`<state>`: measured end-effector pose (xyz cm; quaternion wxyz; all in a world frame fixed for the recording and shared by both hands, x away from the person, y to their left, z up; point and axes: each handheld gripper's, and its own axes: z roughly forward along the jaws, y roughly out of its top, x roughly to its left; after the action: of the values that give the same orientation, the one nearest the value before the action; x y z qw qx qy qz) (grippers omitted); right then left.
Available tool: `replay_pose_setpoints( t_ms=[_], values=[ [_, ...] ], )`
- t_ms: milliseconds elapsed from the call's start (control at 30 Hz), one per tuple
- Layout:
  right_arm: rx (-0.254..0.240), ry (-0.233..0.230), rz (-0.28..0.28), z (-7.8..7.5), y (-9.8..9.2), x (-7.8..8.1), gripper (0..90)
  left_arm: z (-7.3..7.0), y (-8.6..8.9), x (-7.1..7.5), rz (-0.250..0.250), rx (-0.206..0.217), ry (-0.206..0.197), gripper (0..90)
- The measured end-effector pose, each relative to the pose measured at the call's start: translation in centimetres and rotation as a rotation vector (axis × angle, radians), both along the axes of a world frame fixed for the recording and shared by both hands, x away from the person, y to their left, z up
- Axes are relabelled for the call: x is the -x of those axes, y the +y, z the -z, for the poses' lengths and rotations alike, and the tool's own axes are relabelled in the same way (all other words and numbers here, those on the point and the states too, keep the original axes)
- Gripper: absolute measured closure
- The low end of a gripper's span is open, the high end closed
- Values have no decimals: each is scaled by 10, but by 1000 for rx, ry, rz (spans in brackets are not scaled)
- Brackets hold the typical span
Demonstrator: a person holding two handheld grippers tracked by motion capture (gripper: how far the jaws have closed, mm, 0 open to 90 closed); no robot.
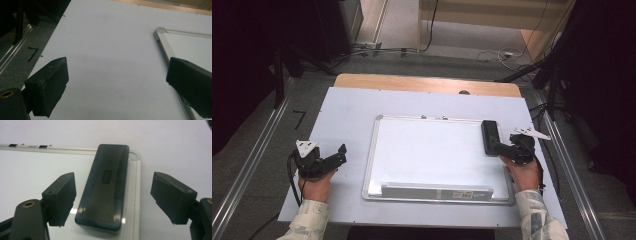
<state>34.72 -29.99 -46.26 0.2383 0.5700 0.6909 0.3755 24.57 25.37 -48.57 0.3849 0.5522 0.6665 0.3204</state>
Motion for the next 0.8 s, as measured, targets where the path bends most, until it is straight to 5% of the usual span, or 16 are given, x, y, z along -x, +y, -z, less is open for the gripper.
replay_pose_setpoints(
  t_ms=[400, 800],
  values=[
    [-27, -44, 6, -7, -36, 37, 193, 0, 2, 1, -8, 5, -2, 44],
    [-11, -27, 66, 1, -65, 58, 189, 1, 4, 0, -19, 10, 3, 45]
  ],
)
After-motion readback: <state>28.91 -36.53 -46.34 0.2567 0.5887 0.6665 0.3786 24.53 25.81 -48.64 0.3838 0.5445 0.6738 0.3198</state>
